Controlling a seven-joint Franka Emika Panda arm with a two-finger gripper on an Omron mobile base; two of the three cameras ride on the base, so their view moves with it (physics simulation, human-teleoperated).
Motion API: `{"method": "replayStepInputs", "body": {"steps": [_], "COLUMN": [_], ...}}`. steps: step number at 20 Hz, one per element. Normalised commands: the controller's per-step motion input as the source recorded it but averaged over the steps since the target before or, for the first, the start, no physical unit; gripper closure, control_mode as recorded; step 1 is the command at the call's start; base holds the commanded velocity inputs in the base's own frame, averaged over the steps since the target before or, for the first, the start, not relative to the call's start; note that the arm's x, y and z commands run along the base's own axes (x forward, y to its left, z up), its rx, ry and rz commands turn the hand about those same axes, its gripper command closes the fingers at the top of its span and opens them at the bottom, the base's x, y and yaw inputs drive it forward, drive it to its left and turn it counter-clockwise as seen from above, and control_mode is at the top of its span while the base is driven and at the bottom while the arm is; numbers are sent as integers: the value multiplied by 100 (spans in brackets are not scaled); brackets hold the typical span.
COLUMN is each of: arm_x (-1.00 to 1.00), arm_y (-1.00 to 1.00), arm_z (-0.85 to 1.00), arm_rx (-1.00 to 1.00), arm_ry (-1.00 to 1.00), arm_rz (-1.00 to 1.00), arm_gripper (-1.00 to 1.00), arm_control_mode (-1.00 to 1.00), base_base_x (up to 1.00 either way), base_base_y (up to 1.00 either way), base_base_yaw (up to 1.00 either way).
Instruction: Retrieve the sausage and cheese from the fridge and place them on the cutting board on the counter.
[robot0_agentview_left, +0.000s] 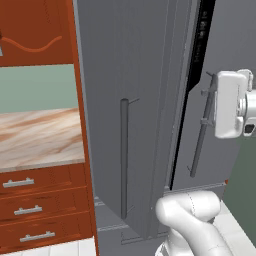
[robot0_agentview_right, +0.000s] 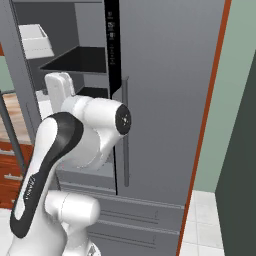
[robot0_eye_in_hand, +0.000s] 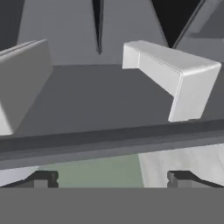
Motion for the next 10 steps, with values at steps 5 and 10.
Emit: {"method": "replayStepInputs", "body": {"steps": [5,10], "arm_x": [49,43], "arm_y": [-1,2], "arm_z": [-8,-9], "arm_rx": [0,-3], "arm_ry": [-6,-12], "arm_rz": [22,20], "arm_gripper": [-100,-100], "arm_control_mode": [-100,-100], "base_base_x": [0,0], "base_base_y": [0,0], "base_base_yaw": [0,0]}}
